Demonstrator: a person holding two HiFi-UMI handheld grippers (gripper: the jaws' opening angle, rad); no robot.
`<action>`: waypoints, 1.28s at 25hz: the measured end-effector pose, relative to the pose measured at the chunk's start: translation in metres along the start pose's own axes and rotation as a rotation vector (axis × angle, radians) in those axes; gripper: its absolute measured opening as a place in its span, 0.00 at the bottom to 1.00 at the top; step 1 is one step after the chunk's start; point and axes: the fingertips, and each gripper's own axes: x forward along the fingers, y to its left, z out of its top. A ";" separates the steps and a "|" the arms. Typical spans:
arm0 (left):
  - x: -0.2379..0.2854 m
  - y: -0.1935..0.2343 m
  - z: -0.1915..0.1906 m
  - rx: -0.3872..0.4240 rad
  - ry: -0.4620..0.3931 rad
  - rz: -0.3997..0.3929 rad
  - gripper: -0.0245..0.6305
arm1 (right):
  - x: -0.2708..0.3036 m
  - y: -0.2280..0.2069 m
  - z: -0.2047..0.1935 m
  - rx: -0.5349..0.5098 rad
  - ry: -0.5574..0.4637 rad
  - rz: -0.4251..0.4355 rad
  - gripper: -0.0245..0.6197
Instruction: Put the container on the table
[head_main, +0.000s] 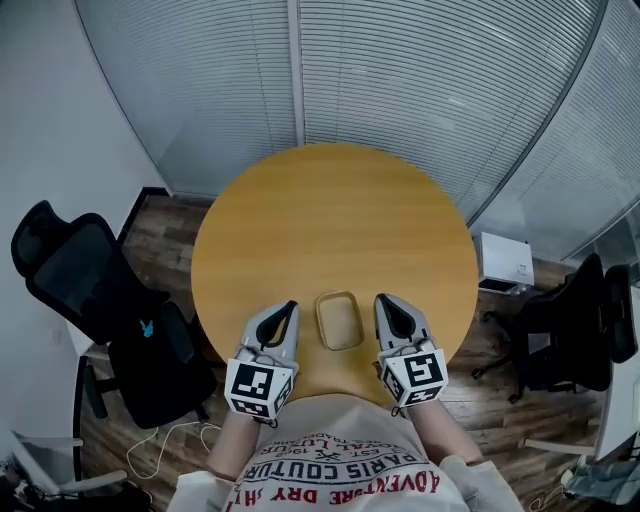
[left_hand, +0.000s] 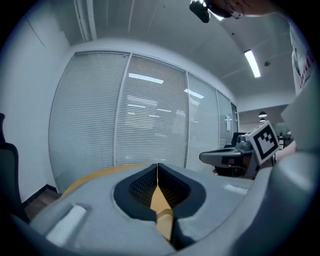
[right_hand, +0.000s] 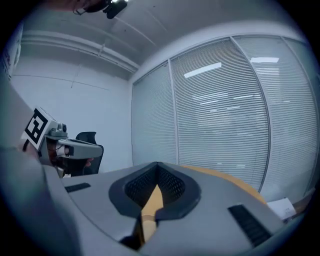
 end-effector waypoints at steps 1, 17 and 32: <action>-0.001 -0.001 0.007 0.007 -0.014 -0.001 0.06 | -0.002 0.001 0.006 -0.004 -0.016 0.004 0.05; 0.000 -0.014 0.012 0.015 -0.022 0.005 0.06 | -0.017 -0.011 0.006 -0.066 -0.032 0.004 0.05; 0.002 -0.013 0.007 0.013 0.001 0.006 0.06 | -0.009 -0.007 -0.002 -0.050 0.003 0.018 0.05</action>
